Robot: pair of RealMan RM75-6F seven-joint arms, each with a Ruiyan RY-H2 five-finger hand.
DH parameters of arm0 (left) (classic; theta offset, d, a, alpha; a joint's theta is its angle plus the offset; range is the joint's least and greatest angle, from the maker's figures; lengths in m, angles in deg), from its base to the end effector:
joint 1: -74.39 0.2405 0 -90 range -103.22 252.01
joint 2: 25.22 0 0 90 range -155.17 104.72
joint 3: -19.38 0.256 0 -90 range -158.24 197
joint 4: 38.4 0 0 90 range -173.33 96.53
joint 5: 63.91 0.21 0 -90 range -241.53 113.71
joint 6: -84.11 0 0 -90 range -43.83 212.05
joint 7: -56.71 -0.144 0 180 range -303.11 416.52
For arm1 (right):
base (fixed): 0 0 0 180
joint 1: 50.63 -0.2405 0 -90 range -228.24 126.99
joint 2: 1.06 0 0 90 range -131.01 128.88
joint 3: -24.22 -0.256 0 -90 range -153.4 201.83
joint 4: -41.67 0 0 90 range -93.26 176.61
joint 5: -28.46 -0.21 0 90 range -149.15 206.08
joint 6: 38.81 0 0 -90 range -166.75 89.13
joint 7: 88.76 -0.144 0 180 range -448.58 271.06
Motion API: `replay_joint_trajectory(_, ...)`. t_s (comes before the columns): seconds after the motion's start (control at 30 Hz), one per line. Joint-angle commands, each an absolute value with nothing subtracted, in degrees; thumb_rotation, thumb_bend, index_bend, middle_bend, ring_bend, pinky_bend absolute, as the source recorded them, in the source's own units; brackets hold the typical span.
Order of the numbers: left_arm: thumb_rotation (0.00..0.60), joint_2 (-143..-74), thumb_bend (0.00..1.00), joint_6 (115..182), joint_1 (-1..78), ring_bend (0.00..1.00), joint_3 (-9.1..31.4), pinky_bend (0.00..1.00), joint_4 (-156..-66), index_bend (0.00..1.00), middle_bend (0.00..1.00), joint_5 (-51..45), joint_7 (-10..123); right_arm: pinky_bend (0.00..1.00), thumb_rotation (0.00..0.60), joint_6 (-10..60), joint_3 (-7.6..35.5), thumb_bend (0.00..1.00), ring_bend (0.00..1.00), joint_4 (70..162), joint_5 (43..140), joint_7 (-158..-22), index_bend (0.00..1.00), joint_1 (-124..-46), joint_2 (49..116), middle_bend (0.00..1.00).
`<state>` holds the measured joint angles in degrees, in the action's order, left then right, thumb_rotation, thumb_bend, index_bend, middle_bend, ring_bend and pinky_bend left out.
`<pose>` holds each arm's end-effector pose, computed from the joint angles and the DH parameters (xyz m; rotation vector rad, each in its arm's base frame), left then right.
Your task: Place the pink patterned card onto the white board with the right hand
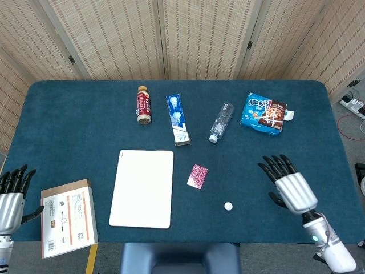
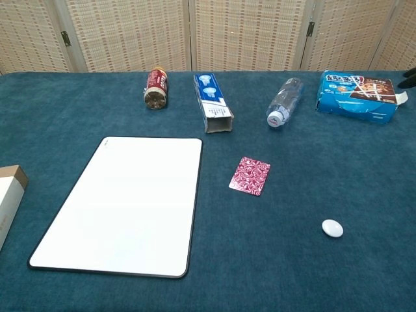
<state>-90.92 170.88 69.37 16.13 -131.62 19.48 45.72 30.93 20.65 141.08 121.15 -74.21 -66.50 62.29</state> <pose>-0.3089 0.1827 0.1560 -1.3768 -0.7852 -0.7929 -0.2433 -0.2257 0.1132 1.8175 -0.7236 0.8425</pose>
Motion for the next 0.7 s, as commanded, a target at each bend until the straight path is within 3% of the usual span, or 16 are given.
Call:
replay_joint_trajectory(0.03, 0.600, -90.66, 0.21, 171.23, 69.88, 0.06, 16.37, 0.00, -131.52, 0.13, 0.07, 19.42, 46.26, 0.00, 0.600, 22.93, 18.64, 0.33, 0.00, 142.00, 120.35, -71.07, 0.14, -72.93, 64.57, 0.06)
replay_joint_trajectory(0.33, 0.600, -89.83, 0.21, 172.08, 70.93, 0.08, 16.67, 0.00, -131.66, 0.14, 0.08, 19.47, 47.36, 0.00, 0.600, 9.03, 15.16, 0.33, 0.00, 137.02, 115.64, -66.75, 0.18, -85.18, 72.04, 0.04)
replay_joint_trajectory(0.7, 0.600, -89.06, 0.21, 172.01, 71.68, 0.09, 16.98, 0.00, -131.92, 0.15, 0.08, 19.25, 48.49, 0.00, 0.600, 0.67, 14.42, 0.33, 0.00, 129.58, 110.03, -61.21, 0.18, -94.18, 79.48, 0.04)
